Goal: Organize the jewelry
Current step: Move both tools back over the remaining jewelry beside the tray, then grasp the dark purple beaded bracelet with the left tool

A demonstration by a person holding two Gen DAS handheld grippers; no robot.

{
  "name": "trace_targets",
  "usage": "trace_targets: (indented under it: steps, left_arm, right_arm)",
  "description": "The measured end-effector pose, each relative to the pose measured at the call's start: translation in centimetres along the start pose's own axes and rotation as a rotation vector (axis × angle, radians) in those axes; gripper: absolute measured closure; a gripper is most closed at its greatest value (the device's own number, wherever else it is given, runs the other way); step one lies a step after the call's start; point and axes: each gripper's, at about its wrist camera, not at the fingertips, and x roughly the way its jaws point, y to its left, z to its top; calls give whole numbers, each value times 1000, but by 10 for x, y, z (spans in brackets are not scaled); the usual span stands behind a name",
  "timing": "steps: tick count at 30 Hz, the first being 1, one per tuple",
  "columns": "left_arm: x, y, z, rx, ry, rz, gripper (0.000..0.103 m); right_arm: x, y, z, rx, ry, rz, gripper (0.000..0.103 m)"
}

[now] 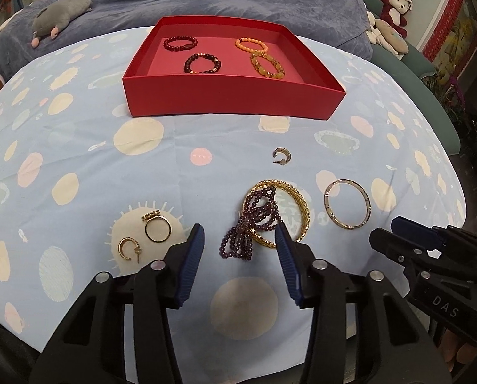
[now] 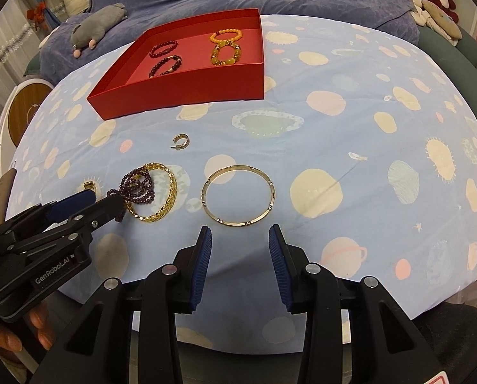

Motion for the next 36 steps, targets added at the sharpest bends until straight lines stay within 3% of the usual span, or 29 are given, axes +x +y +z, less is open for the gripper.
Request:
trace_targets:
  steps: [3,6,10,24,36]
  left_arm:
    - [4,1,0,2,13,-5,73]
    - [9,4,0,-15,31,-27,92]
    - [6,6,-2,-7,21,-23,99]
    - [-36,26,1,-61,-66,-53,100]
    - [-38,60,-3,-124,-68,11,100]
  right_arm:
    - [2,5,0,-8,4,7,66]
    - [3,11,0,-18,5,15,66]
    - [3,18,0,-35,6,23,66]
    - [6,36,-1,-67,14,48,66]
    - [17,65,2,-107,33,93,65]
